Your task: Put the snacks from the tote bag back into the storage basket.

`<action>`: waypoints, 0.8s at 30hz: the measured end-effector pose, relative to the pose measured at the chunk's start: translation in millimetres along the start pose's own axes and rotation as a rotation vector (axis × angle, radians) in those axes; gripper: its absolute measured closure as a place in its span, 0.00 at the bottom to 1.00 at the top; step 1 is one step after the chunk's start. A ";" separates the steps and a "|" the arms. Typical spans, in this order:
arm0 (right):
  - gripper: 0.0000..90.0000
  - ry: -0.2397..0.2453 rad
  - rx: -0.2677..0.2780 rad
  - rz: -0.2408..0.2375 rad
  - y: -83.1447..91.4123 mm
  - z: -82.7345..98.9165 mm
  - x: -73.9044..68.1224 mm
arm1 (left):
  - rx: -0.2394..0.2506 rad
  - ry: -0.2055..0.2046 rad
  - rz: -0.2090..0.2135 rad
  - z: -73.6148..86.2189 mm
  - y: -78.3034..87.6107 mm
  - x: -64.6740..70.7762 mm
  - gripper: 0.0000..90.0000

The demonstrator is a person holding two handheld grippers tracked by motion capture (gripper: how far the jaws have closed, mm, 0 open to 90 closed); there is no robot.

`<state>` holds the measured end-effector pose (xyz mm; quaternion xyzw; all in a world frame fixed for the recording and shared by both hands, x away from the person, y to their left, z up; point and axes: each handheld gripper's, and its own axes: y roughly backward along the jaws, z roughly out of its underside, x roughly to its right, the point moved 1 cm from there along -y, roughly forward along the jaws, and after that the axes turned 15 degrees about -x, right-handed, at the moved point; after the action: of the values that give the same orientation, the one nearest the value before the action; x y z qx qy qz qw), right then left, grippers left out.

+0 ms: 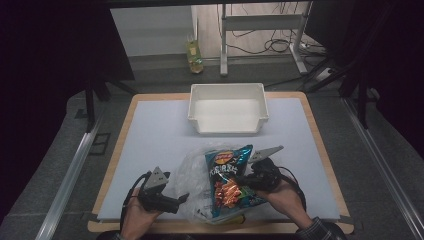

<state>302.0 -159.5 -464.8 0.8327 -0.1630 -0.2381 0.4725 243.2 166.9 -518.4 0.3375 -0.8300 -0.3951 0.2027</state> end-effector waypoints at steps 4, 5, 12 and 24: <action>1.00 -0.003 0.015 -0.027 5.6 2.4 -0.7 | 0.005 0.005 0.001 -0.1 0.2 -0.2 0.02; 1.00 -0.002 0.017 -0.028 6.9 2.9 -1.2 | 0.005 0.006 0.001 -0.1 0.0 -0.2 0.02; 1.00 0.010 0.053 -0.060 21.3 6.1 -6.3 | 0.002 0.003 0.000 -0.5 -0.9 1.0 0.01; 1.00 -0.002 0.071 -0.135 42.5 14.9 -12.9 | -0.005 0.001 -0.001 -1.6 -2.3 2.8 0.01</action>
<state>281.1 -184.9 -431.5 0.8577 -0.1152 -0.2643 0.4256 243.2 163.0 -519.0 0.3379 -0.8287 -0.3970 0.2038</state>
